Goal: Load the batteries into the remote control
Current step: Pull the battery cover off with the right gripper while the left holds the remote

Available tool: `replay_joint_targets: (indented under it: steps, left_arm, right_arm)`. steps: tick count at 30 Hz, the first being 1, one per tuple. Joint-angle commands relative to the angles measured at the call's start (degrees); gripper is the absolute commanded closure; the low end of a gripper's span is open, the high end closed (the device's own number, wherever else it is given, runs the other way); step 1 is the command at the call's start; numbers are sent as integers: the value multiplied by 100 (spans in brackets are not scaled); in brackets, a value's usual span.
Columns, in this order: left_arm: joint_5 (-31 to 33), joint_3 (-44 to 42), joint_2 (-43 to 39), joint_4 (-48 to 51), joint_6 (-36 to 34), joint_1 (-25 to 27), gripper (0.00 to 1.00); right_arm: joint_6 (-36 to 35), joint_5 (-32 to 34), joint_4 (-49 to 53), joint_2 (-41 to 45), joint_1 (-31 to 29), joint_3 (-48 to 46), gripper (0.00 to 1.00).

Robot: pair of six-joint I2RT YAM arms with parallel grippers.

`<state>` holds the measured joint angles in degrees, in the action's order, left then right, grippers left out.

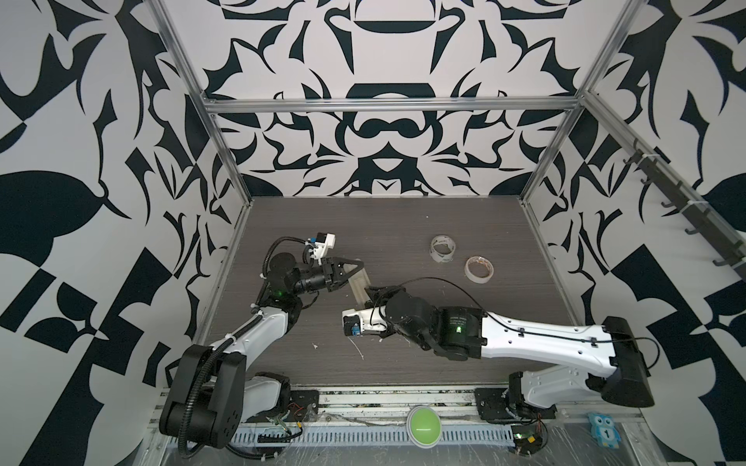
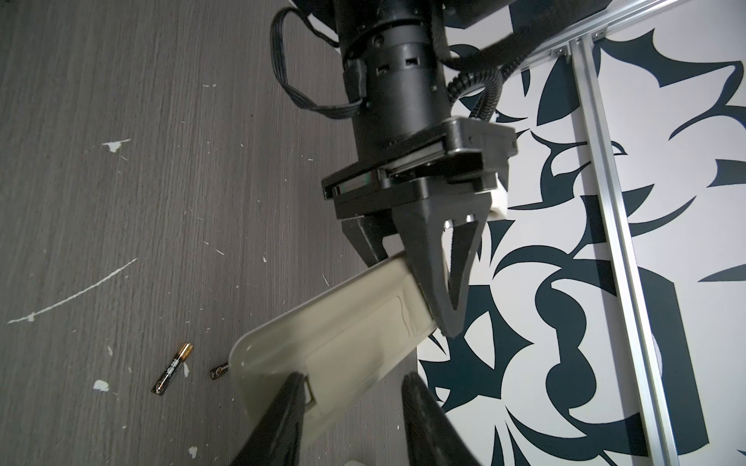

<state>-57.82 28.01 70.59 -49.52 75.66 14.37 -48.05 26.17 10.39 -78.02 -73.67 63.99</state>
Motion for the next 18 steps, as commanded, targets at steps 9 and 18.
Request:
replay_joint_targets:
  steps: [9, 18]
  left_arm:
    - [-656, 65, -115, 214, -85, 162, 100]
    - [-590, 99, -211, 645, -347, 159, 100]
  right_arm:
    - [-32, 449, -951, 227, 81, -1, 58]
    - [-68, 485, -1043, 305, 59, -44, 58]
